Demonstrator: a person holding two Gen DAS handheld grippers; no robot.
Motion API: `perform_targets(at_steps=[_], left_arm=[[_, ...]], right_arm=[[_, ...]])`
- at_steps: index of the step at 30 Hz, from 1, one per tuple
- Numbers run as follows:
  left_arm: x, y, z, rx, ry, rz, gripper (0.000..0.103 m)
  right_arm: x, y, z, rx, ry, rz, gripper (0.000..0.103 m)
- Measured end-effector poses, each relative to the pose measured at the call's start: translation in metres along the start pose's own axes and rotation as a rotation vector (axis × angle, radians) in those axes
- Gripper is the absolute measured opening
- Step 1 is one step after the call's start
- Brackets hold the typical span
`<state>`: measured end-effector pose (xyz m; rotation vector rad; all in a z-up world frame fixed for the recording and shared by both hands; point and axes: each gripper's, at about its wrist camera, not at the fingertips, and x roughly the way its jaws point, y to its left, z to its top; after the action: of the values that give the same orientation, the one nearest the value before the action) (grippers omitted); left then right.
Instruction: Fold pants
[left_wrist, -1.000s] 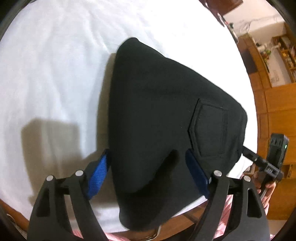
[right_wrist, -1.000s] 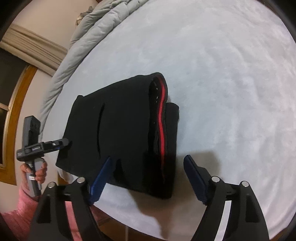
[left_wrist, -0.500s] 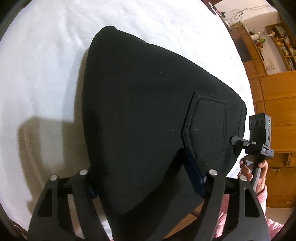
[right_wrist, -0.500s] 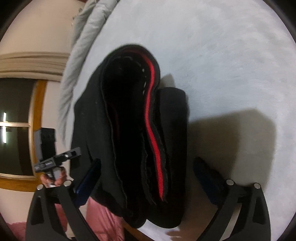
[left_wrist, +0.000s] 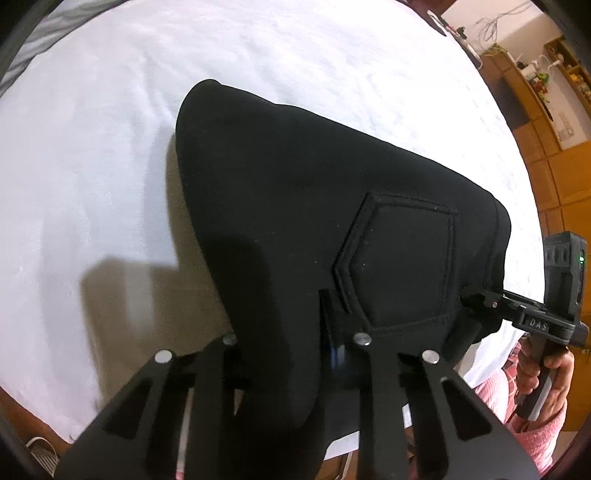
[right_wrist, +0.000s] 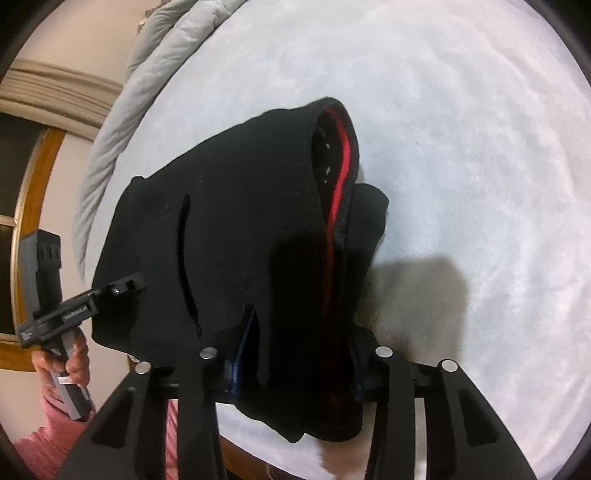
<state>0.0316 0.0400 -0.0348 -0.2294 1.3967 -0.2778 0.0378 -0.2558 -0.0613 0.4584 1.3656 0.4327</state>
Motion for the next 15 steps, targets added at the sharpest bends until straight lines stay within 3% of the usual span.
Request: perform_targets(at_steps=[9, 15], left_arm=[[-0.002, -0.005, 0.0, -0.002, -0.012, 0.012, 0.021], [-0.017, -0.014, 0.005, 0.024, -0.03, 0.03, 0.019]], right_arm=[[-0.002, 0.004, 0.0, -0.006, -0.006, -0.033, 0.039], [-0.028, 0.021, 0.002, -0.066, -0.056, -0.07, 0.034]])
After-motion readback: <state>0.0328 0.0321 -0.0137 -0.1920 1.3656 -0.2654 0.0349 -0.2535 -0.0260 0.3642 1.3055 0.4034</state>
